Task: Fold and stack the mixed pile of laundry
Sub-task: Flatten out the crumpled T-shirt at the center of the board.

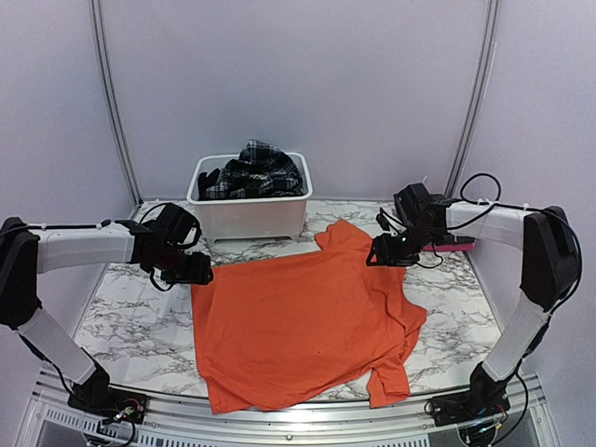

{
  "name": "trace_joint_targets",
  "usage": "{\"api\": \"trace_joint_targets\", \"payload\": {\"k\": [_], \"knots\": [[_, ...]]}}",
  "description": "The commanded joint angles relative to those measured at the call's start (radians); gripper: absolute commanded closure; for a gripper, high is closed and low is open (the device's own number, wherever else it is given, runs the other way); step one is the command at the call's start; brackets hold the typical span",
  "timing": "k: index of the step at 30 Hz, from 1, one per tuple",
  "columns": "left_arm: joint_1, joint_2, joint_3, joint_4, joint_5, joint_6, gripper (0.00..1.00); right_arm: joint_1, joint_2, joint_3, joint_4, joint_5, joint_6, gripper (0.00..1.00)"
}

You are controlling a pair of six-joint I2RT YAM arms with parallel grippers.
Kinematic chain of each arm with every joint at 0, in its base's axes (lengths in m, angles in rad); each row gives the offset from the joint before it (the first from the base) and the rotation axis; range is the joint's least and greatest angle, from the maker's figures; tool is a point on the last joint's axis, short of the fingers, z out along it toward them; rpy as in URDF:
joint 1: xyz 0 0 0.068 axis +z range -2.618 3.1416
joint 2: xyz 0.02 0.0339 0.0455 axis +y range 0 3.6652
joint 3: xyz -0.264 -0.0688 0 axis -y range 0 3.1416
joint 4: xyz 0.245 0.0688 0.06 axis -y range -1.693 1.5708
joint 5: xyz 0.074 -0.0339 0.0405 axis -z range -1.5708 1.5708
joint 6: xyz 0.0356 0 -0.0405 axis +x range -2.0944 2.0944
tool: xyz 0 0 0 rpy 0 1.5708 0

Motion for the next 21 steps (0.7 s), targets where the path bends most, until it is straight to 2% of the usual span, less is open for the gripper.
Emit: {"api": "trace_joint_targets", "payload": {"k": [1, 4, 7, 14, 17, 21], "knots": [[0.006, 0.088, 0.007, 0.066, 0.016, -0.041, 0.39, 0.008, 0.017, -0.012, 0.081, -0.042, 0.03, 0.35], [0.014, 0.193, 0.032, 0.067, -0.017, -0.032, 0.44, 0.006, 0.04, -0.019, 0.079, -0.038, 0.031, 0.35], [0.047, 0.284, 0.072, 0.051, -0.044, -0.025, 0.54, -0.003, 0.052, -0.006, 0.055, -0.025, 0.025, 0.36], [0.174, 0.486, 0.29, -0.039, -0.167, 0.034, 0.68, -0.071, 0.05, 0.032, -0.003, -0.008, 0.008, 0.37], [0.227, 0.528, 0.398, -0.069, -0.177, 0.049, 0.64, -0.085, 0.046, 0.065, -0.037, -0.013, -0.009, 0.38], [0.24, 0.412, 0.409, -0.066, -0.137, 0.069, 0.35, -0.082, -0.02, 0.031, -0.068, -0.077, -0.006, 0.4]]}}
